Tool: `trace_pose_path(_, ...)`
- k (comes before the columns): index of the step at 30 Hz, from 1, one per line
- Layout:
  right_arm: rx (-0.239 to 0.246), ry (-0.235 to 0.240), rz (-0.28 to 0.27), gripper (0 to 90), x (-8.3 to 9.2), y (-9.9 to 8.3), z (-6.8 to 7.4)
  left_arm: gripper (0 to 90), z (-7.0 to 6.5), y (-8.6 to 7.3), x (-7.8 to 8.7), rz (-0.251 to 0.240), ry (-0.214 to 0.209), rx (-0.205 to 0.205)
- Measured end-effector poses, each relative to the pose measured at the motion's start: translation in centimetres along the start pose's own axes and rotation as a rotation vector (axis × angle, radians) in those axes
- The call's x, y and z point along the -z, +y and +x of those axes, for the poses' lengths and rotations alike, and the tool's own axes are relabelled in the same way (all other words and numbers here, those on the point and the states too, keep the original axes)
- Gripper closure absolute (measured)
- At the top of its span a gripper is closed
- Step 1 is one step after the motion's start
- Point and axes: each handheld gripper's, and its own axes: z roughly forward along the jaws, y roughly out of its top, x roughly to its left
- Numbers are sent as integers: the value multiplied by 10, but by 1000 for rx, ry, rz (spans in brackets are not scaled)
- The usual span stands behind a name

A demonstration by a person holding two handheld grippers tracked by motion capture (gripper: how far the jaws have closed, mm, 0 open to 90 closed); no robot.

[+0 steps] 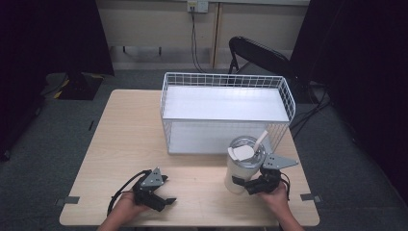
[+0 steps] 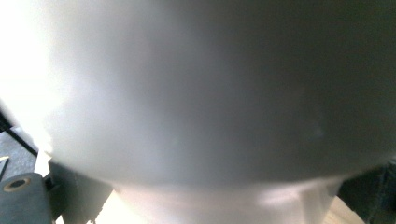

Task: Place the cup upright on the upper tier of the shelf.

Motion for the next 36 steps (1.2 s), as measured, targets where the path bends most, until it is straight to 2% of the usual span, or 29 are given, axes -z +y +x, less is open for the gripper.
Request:
trace_pose_path(5,2,-17,-23,76,1,-1,3,140,0,0,0,0,0,0)
trace_pose_path(6,0,-42,-35,80,1,-2,6,140,0,0,0,0,0,0)
trace_pose_path(9,4,-54,-33,87,1,0,7,140,0,0,0,0,0,0)
trace_pose_path(13,-29,-27,-42,93,2,2,7,140,0,0,0,0,0,0)
trace_pose_path(16,-7,-18,-49,93,4,8,9,140,0,0,0,0,0,0)
trace_pose_path(20,-14,-3,-82,93,8,17,11,140,0,0,0,0,0,0)
trace_pose_path(24,-7,-8,-100,94,14,25,10,140,0,0,0,-1,0,1)
trace_pose_path(31,-16,-8,-105,94,21,37,8,140,0,0,0,0,0,0)
trace_pose_path(36,-4,-9,-105,94,23,45,9,140,0,0,0,0,0,0)
